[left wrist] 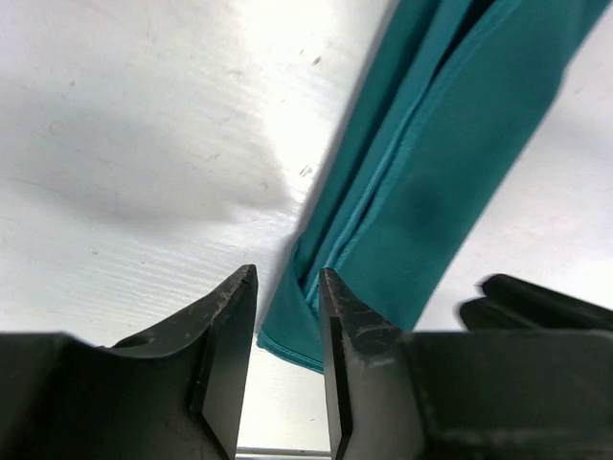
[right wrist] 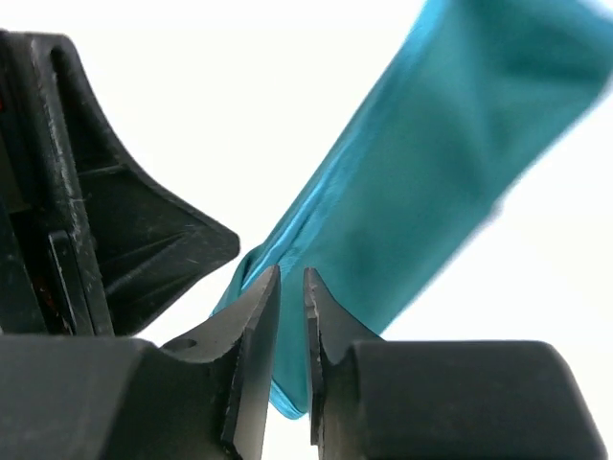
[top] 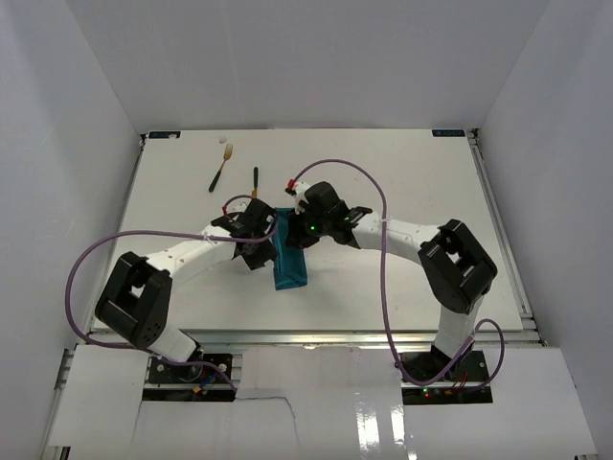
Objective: Fold the napkin into a case and place the utensils inside
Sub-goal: Insert the spoon into the napkin.
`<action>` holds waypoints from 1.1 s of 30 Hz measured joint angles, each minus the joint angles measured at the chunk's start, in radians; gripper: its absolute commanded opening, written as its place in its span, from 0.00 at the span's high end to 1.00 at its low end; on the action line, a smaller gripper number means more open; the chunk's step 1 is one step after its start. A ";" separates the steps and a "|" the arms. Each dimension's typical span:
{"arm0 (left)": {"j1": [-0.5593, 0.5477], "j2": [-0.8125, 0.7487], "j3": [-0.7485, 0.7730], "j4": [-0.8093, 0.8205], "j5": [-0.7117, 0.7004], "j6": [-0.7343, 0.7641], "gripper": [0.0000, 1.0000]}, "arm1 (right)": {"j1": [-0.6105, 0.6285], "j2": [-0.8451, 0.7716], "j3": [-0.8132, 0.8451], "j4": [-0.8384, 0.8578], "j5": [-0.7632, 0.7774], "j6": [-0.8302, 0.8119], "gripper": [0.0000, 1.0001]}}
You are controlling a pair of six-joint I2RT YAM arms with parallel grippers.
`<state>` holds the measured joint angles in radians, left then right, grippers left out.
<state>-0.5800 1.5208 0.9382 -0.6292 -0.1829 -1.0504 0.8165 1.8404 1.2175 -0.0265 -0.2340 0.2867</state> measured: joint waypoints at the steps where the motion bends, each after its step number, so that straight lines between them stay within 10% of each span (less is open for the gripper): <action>1: 0.002 -0.007 0.008 0.000 -0.006 0.001 0.56 | -0.013 -0.016 0.000 -0.001 0.006 0.003 0.77; 11: 0.049 0.073 0.138 0.059 -0.028 0.064 0.53 | -0.144 -0.039 0.024 -0.033 0.026 0.041 0.77; 19: 0.089 0.253 0.198 0.158 0.000 0.128 0.96 | -0.172 0.107 0.162 -0.069 -0.016 0.035 0.87; 33: 0.114 0.325 0.222 0.177 0.024 0.099 1.00 | -0.155 0.259 0.187 -0.093 -0.131 0.013 0.90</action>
<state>-0.4656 1.8462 1.1606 -0.4519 -0.1593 -0.9512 0.6617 2.0995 1.4048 -0.1192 -0.3653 0.2993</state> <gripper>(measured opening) 0.022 0.100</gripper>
